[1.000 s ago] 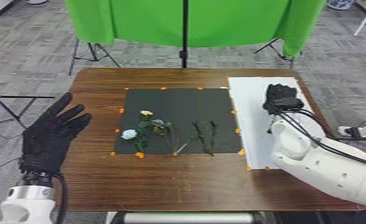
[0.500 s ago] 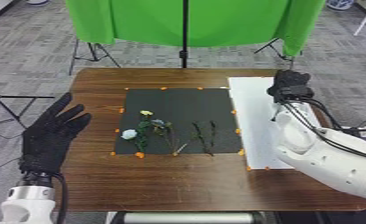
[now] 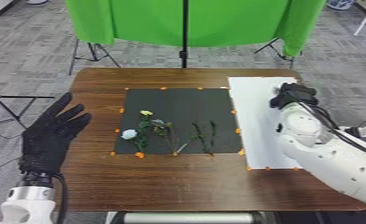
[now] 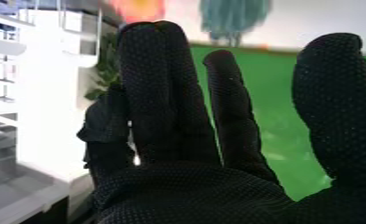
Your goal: Arrange flowers
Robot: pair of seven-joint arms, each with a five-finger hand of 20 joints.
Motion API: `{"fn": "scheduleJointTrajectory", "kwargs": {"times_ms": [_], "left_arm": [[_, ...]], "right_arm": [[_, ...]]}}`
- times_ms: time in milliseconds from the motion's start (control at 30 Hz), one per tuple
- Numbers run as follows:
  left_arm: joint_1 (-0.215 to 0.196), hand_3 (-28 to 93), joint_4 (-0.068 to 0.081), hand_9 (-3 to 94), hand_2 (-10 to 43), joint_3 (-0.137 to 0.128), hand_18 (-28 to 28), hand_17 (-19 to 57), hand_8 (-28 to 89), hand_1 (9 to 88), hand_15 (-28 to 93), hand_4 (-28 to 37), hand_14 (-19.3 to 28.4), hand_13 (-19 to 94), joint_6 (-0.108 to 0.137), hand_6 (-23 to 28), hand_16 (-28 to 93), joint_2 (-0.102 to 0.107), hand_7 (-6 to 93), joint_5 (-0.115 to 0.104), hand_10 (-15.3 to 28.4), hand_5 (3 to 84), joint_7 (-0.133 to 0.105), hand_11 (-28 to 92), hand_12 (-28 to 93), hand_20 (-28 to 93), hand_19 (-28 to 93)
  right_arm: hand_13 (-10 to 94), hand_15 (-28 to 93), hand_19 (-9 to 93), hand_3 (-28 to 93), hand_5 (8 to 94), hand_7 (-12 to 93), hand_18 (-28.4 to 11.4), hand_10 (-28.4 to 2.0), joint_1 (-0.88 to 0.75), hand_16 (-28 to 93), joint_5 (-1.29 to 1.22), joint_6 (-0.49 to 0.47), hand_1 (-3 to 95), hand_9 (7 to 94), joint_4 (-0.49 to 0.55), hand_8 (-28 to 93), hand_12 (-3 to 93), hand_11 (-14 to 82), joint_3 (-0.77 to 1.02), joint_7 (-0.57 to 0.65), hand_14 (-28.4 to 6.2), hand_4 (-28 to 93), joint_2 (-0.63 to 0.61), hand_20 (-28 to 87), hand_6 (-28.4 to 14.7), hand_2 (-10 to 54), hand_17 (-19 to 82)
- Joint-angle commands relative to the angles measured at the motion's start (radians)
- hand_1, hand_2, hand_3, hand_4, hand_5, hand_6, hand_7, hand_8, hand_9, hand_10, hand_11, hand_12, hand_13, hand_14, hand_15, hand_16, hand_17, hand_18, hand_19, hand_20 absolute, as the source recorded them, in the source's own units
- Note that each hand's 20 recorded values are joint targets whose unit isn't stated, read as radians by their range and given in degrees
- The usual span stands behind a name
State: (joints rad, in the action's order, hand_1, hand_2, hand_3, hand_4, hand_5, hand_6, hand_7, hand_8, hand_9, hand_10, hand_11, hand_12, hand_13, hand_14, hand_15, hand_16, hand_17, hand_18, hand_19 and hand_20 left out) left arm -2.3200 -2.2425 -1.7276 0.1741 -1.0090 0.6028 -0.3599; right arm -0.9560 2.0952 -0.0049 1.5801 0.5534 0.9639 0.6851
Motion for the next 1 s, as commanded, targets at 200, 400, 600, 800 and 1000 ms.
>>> {"fn": "scheduleJointTrajectory", "kwargs": {"times_ms": [200,400,600,800,1000], "left_arm": [[-0.001,80,0.010,34.8,5.6,0.003,28.4,-5.7,-10,24.1,51,-23.8,27.5,27,0.001,8.3,-7,-0.004,12.6,-0.004,19.2,36.2,0.009,23,11,26,53],[-0.020,80,0.006,34.9,5.6,-0.004,28.4,-5.7,-10,24.1,51,-23.9,27.5,27,0.009,8.3,-7,0.001,12.6,-0.020,19.2,36.2,0.001,23,11,26,52],[-0.036,80,0.002,35.0,5.8,-0.017,28.4,-5.6,-10,24.2,51,-24.0,27.6,27,0.014,8.4,-7,-0.007,12.6,-0.016,19.3,36.4,0.002,23,11,26,52],[-0.026,80,0.003,35.1,5.8,-0.007,28.4,-5.6,-10,24.3,52,-23.9,27.5,27,0.011,8.4,-7,-0.005,12.5,-0.016,19.4,36.4,0.003,23,11,26,52],[-0.012,80,0.007,35.1,5.9,-0.005,28.4,-5.6,-10,24.3,51,-23.9,27.5,27,0.006,8.5,-7,-0.008,12.6,-0.010,19.3,36.5,0.014,23,11,26,52]], "right_arm": [[75,55,91,75,70.4,23,-23.8,-10.5,0.037,17,0.066,0.175,46.1,81.7,-0.079,-6,20.3,16.6,-0.174,-0.038,-6.2,-28,0.020,46,2.4,-9.5,30],[89,48,93,68,87.2,21,-20.1,-5.2,0.025,23,0.114,0.272,57.8,93.7,-0.029,2,26.7,16.5,-0.162,-0.068,-2.3,-28,0.026,46,3.3,-9.5,38],[90,48,93,69,88.5,20,-20.6,-5.8,0.028,23,0.141,0.320,57.7,93.7,0.079,3,26.3,18.5,-0.119,-0.163,-2.6,-28,0.070,48,2.9,-9.5,39],[88,51,93,71,88.3,19,-20.7,-6.7,-0.012,24,0.123,0.240,56.3,93.7,0.158,4,27.5,18.5,-0.070,-0.302,-3.3,-28,0.175,49,2.5,-9.5,37],[83,57,93,71,86.6,20,-20.4,-6.7,-0.033,23,0.145,0.146,55.3,93.7,0.136,4,30.5,16.9,-0.079,-0.380,-4.2,-28,0.289,49,2.4,-9.5,34]]}}
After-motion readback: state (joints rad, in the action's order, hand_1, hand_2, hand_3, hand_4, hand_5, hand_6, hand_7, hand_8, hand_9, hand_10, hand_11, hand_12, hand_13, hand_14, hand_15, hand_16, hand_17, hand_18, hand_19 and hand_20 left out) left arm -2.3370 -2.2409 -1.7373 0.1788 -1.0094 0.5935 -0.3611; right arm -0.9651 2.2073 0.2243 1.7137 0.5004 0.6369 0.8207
